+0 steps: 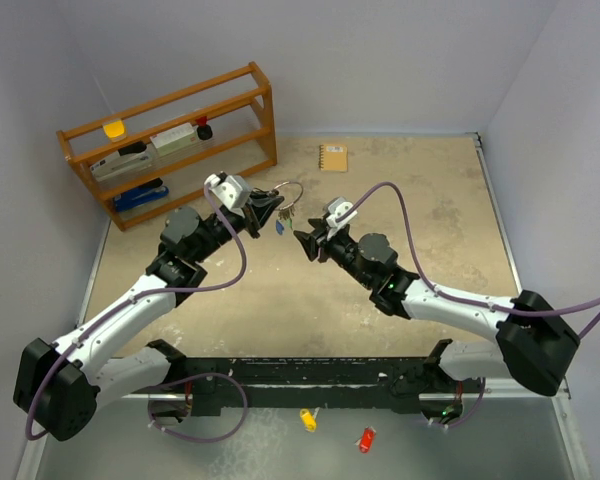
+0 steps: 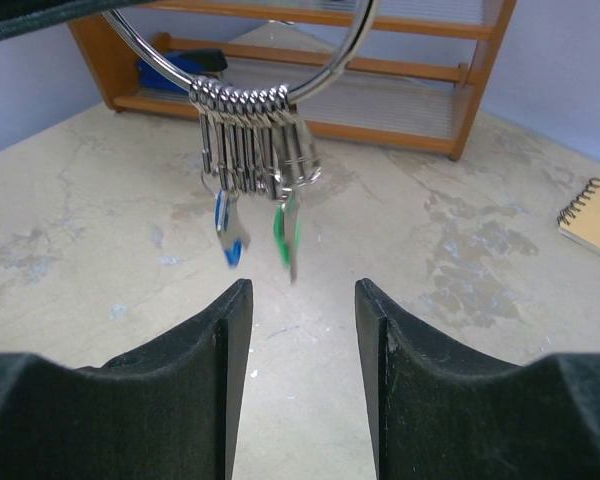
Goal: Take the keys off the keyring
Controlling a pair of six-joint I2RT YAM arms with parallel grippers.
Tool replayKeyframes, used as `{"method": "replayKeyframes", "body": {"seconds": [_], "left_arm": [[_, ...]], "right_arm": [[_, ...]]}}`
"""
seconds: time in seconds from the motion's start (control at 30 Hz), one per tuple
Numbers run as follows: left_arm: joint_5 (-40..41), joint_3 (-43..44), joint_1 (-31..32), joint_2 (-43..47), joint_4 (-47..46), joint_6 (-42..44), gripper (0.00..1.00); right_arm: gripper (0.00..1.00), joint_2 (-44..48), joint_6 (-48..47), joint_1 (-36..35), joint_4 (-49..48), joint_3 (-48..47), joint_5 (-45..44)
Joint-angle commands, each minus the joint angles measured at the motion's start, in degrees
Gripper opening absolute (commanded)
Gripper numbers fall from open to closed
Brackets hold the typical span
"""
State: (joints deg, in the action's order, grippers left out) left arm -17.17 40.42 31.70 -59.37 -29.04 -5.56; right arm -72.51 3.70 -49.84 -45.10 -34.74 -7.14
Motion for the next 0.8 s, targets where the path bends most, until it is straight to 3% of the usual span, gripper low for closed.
{"method": "replayKeyframes", "body": {"seconds": [0.0,0.77], "left_arm": [[0.1,2.7,0.6,1.4,-3.2,-1.5,0.00],[0.8,2.5,1.8,3.0,-3.9,-2.3,0.00]], "right_arm": [[0.47,-0.8,0.1,-0.6,-6.9,-0.8,1.7],[0.40,-7.4,-4.0,-1.3,-10.8,-5.1,-3.2]]}}
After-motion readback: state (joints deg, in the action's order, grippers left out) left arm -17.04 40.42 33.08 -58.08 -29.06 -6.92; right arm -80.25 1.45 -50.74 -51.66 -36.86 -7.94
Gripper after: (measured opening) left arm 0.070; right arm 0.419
